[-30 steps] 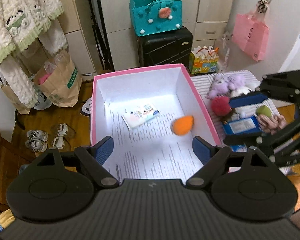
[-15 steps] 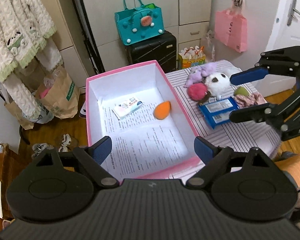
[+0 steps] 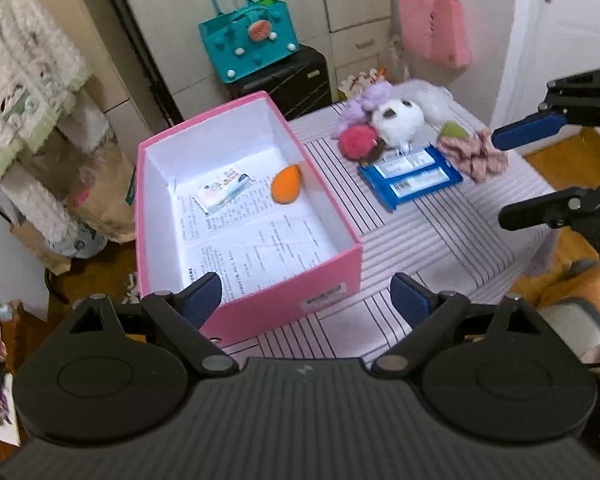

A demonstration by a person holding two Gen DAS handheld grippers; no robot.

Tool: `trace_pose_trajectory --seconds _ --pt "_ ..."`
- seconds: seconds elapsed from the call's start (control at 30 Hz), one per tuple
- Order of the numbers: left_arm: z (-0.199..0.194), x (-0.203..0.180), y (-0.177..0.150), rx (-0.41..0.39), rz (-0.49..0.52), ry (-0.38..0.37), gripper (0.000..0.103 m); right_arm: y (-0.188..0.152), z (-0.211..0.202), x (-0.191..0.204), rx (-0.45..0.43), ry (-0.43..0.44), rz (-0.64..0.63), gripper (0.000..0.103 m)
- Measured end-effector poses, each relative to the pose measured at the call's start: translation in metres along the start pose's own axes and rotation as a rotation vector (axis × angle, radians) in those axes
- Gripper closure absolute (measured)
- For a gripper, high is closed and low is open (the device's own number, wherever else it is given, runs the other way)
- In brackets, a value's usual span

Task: Organize soft objects
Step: 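Withdraw both tools from the box back toward the blue wipe pack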

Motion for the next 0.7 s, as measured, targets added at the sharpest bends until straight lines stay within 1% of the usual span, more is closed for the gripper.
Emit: trace_pose_trajectory --seconds 0.13,0.27,0.33,0.53,0.7 --pt "0.005 -0.019 -0.005 0.018 0.033 -0.028 0.011 -0.023 -0.004 0.006 0.02 -0.013 -0.001 0.034" --pt "0.006 -0.037 -0.007 0.0 0.071 -0.062 0.011 -0.043 -0.007 0.009 0.03 -0.014 0.01 0.034" --pt "0.008 -0.045 -0.008 -0.022 0.085 -0.084 0.011 -0.052 -0.008 0.009 0.031 -0.022 0.02 0.033" --pt "0.015 -0.06 -0.014 -0.1 0.041 -0.156 0.011 -0.08 -0.006 0.009 0.024 -0.066 0.056 0.033" --pt "0.019 -0.072 -0.01 -0.184 0.033 -0.143 0.011 -0.1 -0.004 0.005 0.003 -0.124 0.055 0.032"
Point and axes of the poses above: each gripper's, at about its wrist camera, not at the fingertips, and z roughly the way its jaws point, x to its left, y to its top, the point moved 5 cm from there along z, roughly the way its jaws point
